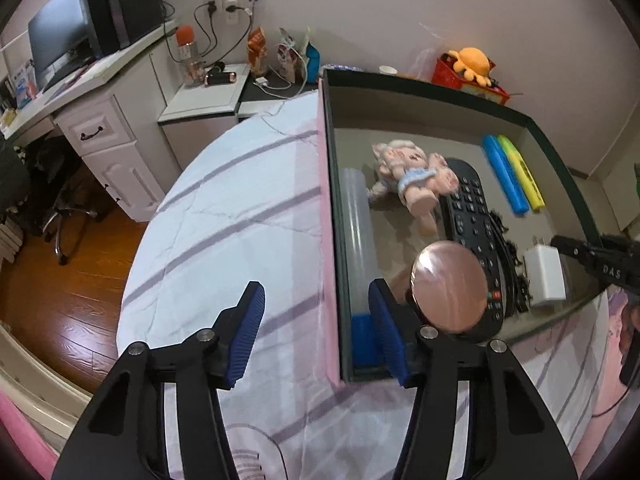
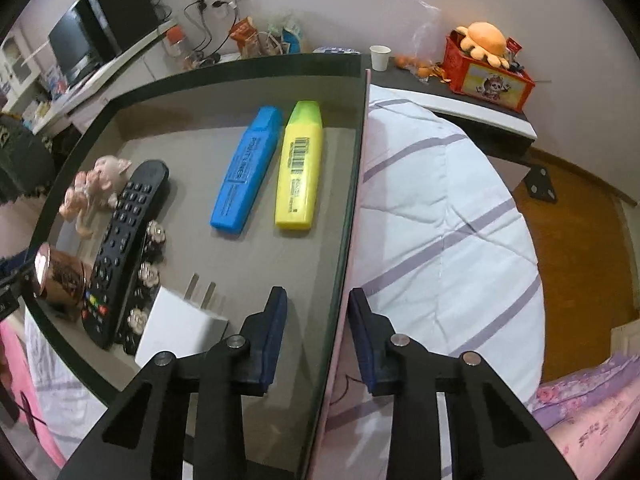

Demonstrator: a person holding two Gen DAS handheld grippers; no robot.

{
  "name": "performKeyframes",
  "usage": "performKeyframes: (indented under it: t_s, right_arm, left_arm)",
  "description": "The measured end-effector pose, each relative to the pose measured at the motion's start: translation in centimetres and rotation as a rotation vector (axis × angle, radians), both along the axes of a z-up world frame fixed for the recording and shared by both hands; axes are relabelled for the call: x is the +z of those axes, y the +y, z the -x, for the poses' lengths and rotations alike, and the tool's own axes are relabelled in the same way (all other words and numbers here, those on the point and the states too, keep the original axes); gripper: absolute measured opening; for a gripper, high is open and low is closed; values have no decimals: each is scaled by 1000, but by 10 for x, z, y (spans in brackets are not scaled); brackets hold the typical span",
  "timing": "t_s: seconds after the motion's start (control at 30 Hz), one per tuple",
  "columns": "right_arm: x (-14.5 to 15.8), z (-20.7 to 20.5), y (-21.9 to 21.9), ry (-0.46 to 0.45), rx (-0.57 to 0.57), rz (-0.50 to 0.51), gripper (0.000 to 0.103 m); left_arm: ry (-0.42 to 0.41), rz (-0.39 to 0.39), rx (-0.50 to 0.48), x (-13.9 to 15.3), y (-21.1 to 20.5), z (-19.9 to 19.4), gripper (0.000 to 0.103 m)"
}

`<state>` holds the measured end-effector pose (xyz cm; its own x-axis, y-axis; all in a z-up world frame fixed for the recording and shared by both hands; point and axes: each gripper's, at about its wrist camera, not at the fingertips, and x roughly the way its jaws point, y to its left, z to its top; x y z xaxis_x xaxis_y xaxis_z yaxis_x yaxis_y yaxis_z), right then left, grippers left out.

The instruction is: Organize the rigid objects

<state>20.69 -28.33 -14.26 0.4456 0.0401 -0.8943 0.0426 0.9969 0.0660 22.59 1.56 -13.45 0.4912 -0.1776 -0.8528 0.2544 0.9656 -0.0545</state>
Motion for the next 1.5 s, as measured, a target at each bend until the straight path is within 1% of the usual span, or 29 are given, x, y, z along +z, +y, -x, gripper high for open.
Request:
performKeyframes:
  t_s: [0.07, 0.23, 0.37, 0.43, 0.57, 0.67, 0.9, 1.17, 1.27, 1.4, 1.47, 1.5]
  right_arm:
    - [1, 3, 1, 7, 22, 5, 31]
    - [2, 17, 3, 31, 86, 13, 26]
    - [2, 25, 2, 58, 128, -3, 26]
    - [2, 28, 2, 73, 156, -4, 26]
    - [2, 34, 3, 99, 210, 8, 26]
    - [2, 37, 5, 121, 253, 29, 26]
    - [3, 60, 14, 150, 325, 62, 26]
    - [4, 89, 17, 161, 337, 73, 26]
    - [5, 94, 18, 168, 340, 74, 26]
    - [11, 91, 18, 146, 310, 97, 26]
    - [15, 91, 22, 133, 286, 111, 27]
    - [17, 94, 25, 126, 275, 112, 32]
  left_arm:
    - [-7, 0, 0, 3, 2, 5, 53]
    - [-22, -6, -11, 10, 5, 17, 52]
    - [-10, 0, -14, 10, 7, 27, 52]
    - [-12, -15, -18, 10, 6, 34, 52]
    - [-7, -25, -25, 11, 5, 50, 52]
    - [-14, -48, -27, 12, 3, 66, 52]
    - [-16, -68, -32, 13, 1, 105, 50]
    - [-12, -82, -24, 14, 5, 133, 50]
    - [-20, -105, -20, 15, 3, 138, 50]
    - [-15, -78, -21, 20, 0, 137, 52]
    - [-33, -87, -25, 25, -6, 138, 52]
    - [-42, -86, -26, 28, -9, 139, 53]
